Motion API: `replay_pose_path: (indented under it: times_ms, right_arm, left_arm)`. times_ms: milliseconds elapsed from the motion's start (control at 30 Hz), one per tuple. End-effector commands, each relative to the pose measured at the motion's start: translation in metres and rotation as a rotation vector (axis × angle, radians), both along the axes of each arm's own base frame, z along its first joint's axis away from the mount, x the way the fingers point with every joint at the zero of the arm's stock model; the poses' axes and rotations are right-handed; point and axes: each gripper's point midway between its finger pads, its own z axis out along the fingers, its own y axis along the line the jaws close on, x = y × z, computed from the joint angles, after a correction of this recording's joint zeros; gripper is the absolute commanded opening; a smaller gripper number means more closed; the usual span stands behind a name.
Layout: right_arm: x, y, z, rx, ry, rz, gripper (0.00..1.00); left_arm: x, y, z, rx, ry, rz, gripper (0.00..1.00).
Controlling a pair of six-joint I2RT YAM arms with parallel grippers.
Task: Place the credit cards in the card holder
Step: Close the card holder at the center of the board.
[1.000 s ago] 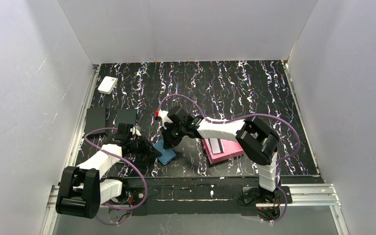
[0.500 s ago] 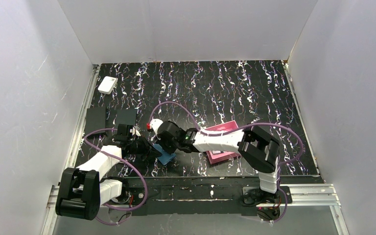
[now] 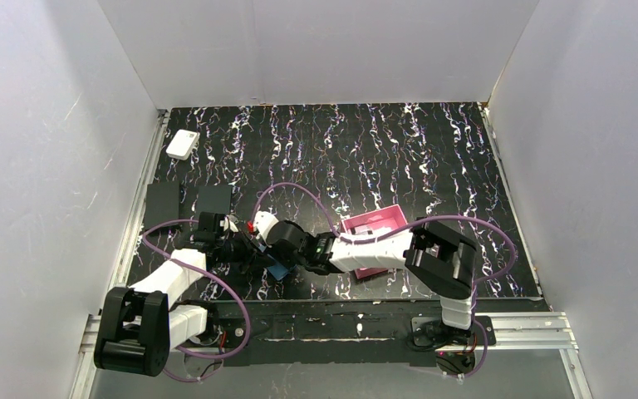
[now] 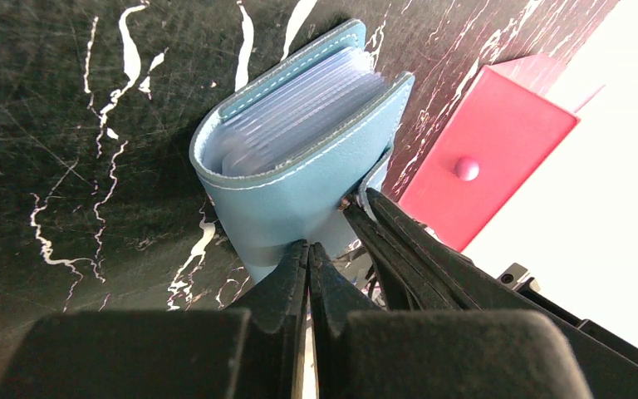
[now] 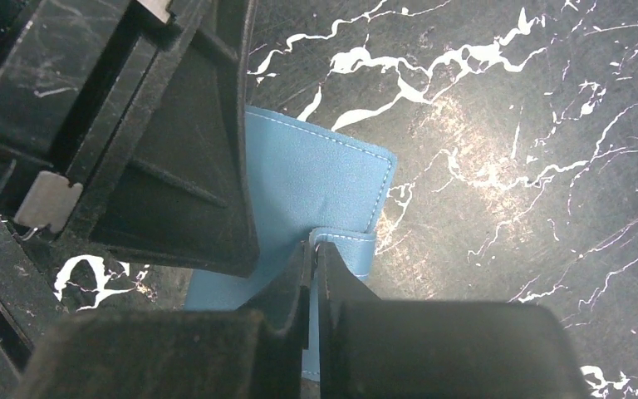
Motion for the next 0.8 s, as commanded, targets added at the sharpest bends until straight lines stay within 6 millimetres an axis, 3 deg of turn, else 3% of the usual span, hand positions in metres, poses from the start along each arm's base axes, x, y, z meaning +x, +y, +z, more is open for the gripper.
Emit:
replay_pose_path:
  times_ms: [0,167,467,567,667,767]
  right_arm:
    - [-0.116,-0.033,-0.105,-0.203,0.360,0.238,0.01]
    - [-0.120,-0.033,-0.116,-0.197,0.373,0.258,0.01]
    - [-0.136,-0.047,-0.131,-0.224,0.460,0.286,0.12]
    - [-0.133,-0.052,-0.134,-0.239,0.482,0.258,0.12]
    - [-0.126,-0.059,-0.134,-0.228,0.498,0.224,0.08]
    - [-0.122,-0.064,-0.136,-0.236,0.480,0.216,0.06]
  left_arm:
    - [-0.004,0.012,-0.023,0.094,0.018,0.026,0.00]
    - [-0.005,0.012,-0.023,0.093,0.017,0.027,0.00]
    - [-0.008,0.013,-0.024,0.100,0.016,0.031,0.00]
    - [-0.008,0.013,-0.023,0.101,0.016,0.029,0.00]
    - [-0.010,0.013,-0.016,0.096,0.008,0.027,0.00]
    - [-0.011,0.015,0.003,0.101,-0.024,0.027,0.00]
